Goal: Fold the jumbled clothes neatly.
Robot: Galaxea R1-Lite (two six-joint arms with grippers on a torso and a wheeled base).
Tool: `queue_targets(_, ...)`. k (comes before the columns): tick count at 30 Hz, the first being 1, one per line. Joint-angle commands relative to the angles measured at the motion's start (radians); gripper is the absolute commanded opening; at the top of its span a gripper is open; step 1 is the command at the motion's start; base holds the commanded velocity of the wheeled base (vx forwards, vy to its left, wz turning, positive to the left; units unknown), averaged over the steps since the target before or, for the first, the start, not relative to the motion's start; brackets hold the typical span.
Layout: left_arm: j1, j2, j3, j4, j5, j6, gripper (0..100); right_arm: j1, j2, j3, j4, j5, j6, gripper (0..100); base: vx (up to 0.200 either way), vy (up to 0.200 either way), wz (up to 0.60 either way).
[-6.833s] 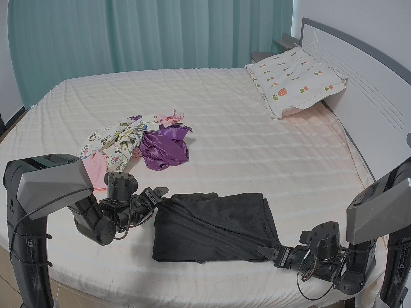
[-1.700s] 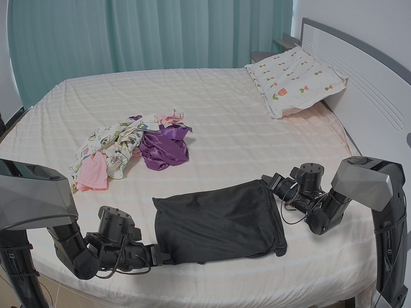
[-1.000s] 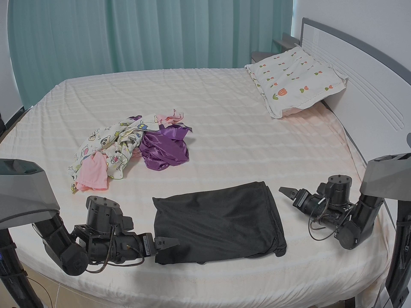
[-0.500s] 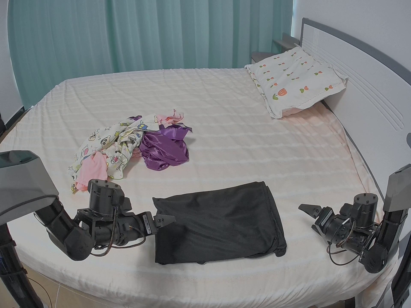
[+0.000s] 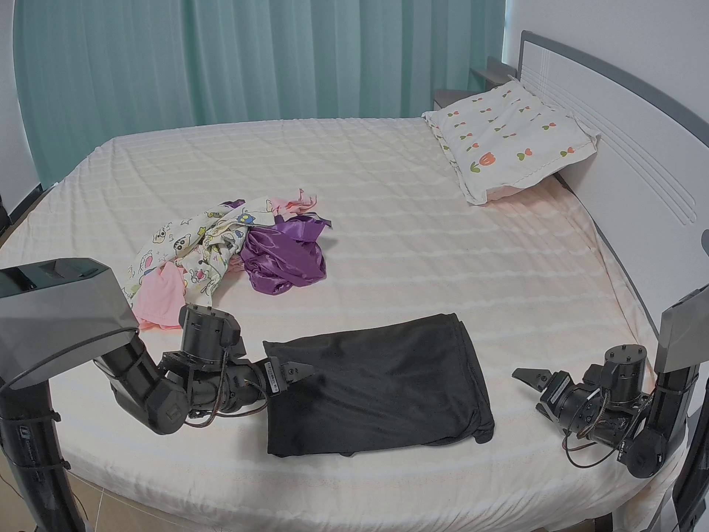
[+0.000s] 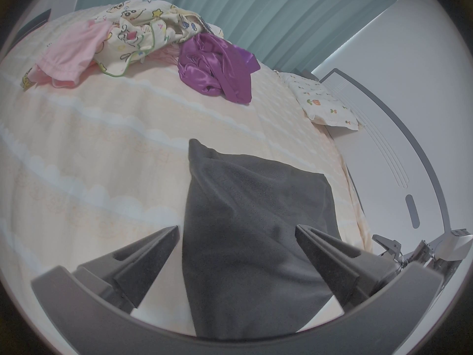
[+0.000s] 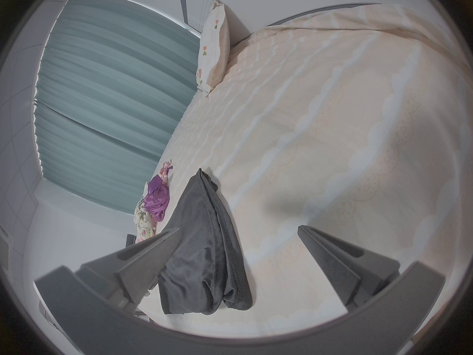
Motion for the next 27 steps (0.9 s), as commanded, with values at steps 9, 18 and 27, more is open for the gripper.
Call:
queue_targets(9,-0.007,0.074,-0.081,0.008,-0.016,-0.008,100,0.002,0.001,-0.008,-0.01,0.003,0.002,100,0.0,0.0,0.0)
queue_targets(18,-0.01,0.068,-0.075,0.008,-0.049,-0.008,0,0.005,0.002,-0.008,-0.01,0.001,0.002,100,0.0,0.0,0.0)
queue_targets(27,0.004,0.063,-0.046,0.014,-0.042,-0.008,0,0.007,0.008,-0.003,-0.01,0.007,0.002,100,0.0,0.0,0.0)
